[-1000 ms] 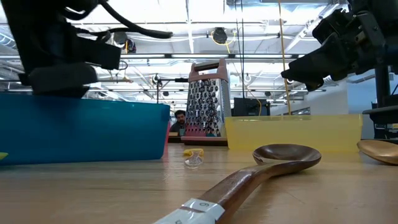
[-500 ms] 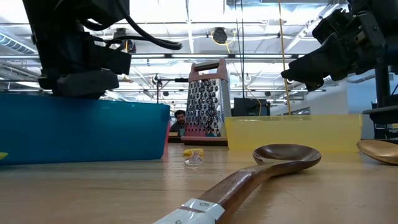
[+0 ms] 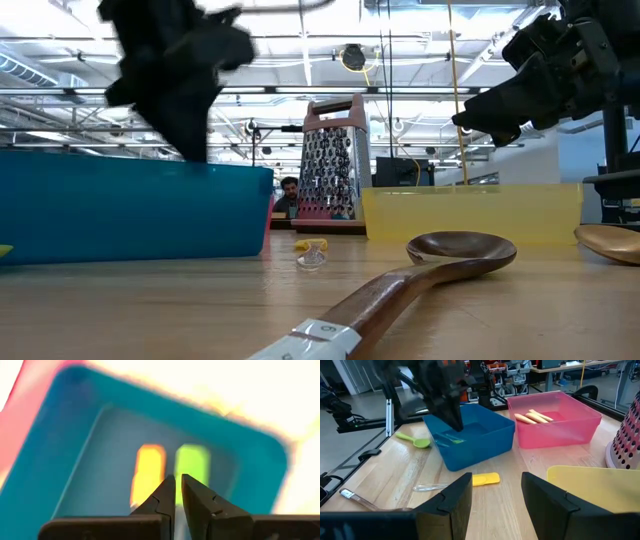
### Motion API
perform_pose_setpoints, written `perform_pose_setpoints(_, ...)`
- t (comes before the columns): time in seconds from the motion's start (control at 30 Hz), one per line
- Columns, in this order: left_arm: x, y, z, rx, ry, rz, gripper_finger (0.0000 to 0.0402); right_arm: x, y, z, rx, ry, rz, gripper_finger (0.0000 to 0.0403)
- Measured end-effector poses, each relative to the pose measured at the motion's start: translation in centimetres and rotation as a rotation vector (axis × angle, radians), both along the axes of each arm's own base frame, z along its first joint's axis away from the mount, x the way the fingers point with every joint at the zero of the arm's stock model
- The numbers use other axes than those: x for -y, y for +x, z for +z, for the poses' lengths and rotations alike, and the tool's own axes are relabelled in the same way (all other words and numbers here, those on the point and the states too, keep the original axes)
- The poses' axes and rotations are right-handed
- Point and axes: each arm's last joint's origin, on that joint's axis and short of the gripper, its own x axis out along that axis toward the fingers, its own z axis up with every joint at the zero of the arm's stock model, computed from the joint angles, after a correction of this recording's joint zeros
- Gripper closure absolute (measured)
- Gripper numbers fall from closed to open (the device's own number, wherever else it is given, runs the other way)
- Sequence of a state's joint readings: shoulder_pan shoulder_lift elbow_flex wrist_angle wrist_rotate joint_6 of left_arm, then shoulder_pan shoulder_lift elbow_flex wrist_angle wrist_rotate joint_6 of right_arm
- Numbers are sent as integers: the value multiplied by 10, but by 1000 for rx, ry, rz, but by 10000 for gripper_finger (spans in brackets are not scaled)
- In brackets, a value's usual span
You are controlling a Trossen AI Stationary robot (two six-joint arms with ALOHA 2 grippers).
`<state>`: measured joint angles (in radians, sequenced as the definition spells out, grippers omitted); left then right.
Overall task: Pick & Place Kitchen Items
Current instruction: Put the yellow spatula into the blue bin
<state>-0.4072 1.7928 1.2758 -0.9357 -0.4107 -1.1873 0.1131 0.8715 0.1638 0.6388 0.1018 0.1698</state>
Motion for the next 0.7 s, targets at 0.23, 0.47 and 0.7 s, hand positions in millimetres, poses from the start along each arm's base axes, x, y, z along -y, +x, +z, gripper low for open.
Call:
perform_pose_setpoints(0.23,8,28,34,283,76,-30,364,-3,0,0,0,-2,20,239)
perform_pose_setpoints(0.47,6,52,44,427,-45,-180,364,-5,-1,0,0,-2,34,239)
perform_pose_setpoints(0.7,-19,62,44,402,-52,-228,364,-6,-1,0,0,-8,34,239)
